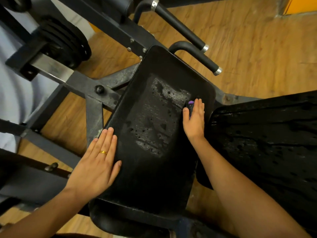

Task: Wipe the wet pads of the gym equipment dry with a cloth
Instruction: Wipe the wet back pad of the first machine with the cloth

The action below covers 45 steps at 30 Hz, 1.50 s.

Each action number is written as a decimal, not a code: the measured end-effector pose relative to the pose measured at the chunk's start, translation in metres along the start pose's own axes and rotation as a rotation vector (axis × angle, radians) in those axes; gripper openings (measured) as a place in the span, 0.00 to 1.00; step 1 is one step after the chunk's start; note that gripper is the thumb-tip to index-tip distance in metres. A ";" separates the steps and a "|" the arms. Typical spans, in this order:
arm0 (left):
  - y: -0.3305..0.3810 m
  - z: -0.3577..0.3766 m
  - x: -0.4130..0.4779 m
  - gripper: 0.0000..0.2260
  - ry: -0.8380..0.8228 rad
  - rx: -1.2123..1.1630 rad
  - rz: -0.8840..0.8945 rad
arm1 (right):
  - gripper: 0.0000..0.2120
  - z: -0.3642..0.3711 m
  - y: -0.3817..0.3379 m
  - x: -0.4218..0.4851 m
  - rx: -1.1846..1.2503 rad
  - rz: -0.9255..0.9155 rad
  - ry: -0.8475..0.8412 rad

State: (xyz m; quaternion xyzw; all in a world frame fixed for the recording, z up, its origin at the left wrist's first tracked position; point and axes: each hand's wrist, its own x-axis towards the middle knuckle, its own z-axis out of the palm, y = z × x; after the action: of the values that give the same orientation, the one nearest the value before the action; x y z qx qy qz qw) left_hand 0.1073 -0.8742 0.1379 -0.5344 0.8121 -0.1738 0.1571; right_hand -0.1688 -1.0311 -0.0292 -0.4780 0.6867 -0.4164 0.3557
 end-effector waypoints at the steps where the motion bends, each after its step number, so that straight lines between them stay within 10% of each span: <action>1: 0.000 0.000 0.000 0.33 -0.002 -0.009 -0.004 | 0.30 0.002 -0.001 0.000 -0.009 -0.010 0.018; 15: 0.000 0.004 0.002 0.33 0.037 -0.050 -0.004 | 0.23 0.000 -0.020 0.076 -0.033 0.010 0.063; 45: -0.003 0.011 0.002 0.33 0.065 -0.071 -0.013 | 0.28 -0.036 -0.034 0.105 -0.446 -0.800 -0.329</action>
State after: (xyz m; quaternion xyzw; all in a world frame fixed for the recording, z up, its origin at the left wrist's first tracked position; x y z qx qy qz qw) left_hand 0.1135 -0.8787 0.1293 -0.5390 0.8190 -0.1631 0.1103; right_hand -0.2188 -1.1294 0.0065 -0.8284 0.4565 -0.2822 0.1605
